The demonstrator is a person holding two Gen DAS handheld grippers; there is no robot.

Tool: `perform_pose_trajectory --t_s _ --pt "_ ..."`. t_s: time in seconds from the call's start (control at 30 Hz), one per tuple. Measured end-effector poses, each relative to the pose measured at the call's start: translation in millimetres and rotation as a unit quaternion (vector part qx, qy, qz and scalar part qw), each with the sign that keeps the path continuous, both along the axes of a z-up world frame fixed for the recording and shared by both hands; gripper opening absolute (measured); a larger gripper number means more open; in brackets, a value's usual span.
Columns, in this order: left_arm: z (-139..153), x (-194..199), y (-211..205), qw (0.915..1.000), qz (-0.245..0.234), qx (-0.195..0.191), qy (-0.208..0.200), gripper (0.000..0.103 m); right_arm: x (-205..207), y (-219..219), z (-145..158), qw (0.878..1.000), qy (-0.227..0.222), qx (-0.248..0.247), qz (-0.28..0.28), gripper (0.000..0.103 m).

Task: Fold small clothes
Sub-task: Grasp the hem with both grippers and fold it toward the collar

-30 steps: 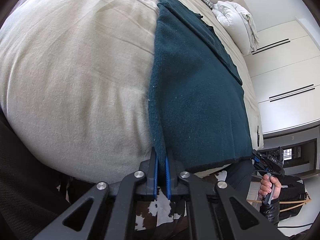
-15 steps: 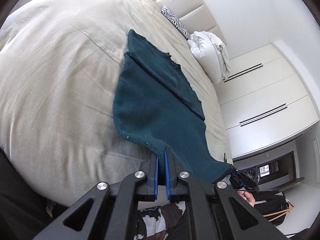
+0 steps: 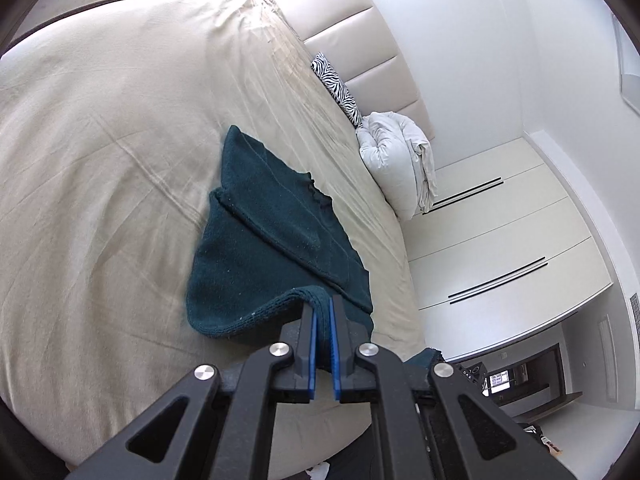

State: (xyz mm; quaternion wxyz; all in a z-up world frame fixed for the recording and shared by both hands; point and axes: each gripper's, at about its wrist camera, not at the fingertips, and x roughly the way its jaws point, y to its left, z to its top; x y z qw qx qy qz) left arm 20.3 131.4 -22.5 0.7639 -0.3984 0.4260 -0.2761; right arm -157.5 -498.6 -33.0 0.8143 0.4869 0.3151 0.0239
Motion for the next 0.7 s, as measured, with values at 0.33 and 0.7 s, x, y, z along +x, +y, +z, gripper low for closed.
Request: perform_pose_trajectory --t_s 0.33,0.7 --pt "2.3 80.8 -12.5 0.9997 0.023 -0.007 -0.003 0.007 99.1 -20.7 13.5 0.999 -0.013 -0.037 -0.018 0.006" --pt "-16.8 189.6 -36.3 0.9992 0.038 0.013 0.003 0.007 210.9 -41.7 -21.5 0.998 0.022 -0.051 -0.041 0.006"
